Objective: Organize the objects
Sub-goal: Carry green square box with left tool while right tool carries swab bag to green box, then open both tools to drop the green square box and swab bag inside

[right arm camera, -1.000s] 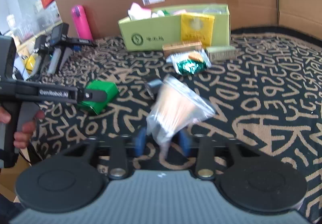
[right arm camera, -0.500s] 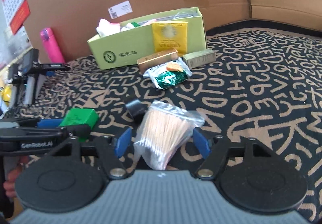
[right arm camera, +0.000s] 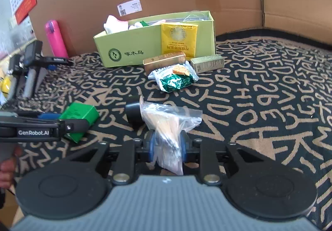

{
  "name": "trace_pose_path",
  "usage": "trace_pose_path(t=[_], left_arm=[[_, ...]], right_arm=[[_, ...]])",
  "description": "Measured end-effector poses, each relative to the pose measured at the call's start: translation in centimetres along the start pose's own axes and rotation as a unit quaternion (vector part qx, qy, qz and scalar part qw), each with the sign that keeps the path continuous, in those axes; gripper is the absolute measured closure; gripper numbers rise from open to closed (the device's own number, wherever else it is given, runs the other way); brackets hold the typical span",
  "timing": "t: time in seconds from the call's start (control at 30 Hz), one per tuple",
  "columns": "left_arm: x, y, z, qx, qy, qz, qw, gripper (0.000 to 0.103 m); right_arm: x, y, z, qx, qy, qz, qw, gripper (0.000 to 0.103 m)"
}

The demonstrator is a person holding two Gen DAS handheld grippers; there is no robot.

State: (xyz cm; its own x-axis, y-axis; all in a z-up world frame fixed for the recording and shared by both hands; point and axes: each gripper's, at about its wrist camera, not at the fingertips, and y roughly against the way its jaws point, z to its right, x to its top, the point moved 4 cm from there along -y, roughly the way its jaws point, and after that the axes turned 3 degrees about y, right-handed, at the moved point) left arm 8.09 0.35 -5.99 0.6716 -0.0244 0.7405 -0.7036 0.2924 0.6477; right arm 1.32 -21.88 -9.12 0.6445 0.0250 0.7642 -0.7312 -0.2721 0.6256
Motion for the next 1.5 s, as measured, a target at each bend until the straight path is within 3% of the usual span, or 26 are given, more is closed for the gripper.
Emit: trace_pose_path(t=[0.1,0.33,0.57,0.73,1.0,1.3,1.4,1.43,1.47,1.5], left_arm=[[1.3,0.5,0.1,-0.020,0.007,0.007,0.9997,0.039],[6.5,2.3,1.7,-0.039,-0.016,0.070,0.9966,0.039],[13.1,2.5,2.7,-0.043,-0.011,0.126,0.9910,0.039],[17.8,1.1,2.7,-0.050,0.009,0.139,0.9890,0.039],[22.3,-5.0,1.9,-0.017,0.033,0.125,0.9914,0.039],[22.7,-12.1,0.0,0.019,0.034,0.077,0.9963,0.039],[22.3,-13.4,-0.7,0.023,0.037,0.082,0.9957,0.036],[22.2,-13.5,-0.8,0.023,0.037,0.086,0.9953,0.031],[22.1,-13.6,-0.9,0.026,0.037,0.089,0.9950,0.020],[22.1,-13.7,-1.0,0.029,0.037,0.094,0.9944,0.017]], right_arm=[[1.1,1.0,0.4,0.021,-0.015,0.010,1.000,0.080],[5.6,2.7,0.2,0.027,0.017,0.070,0.997,0.080],[11.3,2.2,0.0,0.022,0.048,0.132,0.990,0.080],[15.5,0.0,0.1,0.013,0.061,0.154,0.986,0.080],[20.7,-7.2,0.3,-0.010,0.090,0.137,0.986,0.080],[21.8,-15.0,0.8,-0.018,0.100,0.065,0.993,0.080],[21.5,-16.8,0.7,-0.017,0.116,0.036,0.992,0.078],[21.4,-17.3,0.7,-0.016,0.122,0.027,0.992,0.071],[21.1,-17.8,0.6,-0.018,0.128,0.020,0.991,0.054],[21.0,-18.1,0.6,-0.021,0.134,0.021,0.990,0.045]])
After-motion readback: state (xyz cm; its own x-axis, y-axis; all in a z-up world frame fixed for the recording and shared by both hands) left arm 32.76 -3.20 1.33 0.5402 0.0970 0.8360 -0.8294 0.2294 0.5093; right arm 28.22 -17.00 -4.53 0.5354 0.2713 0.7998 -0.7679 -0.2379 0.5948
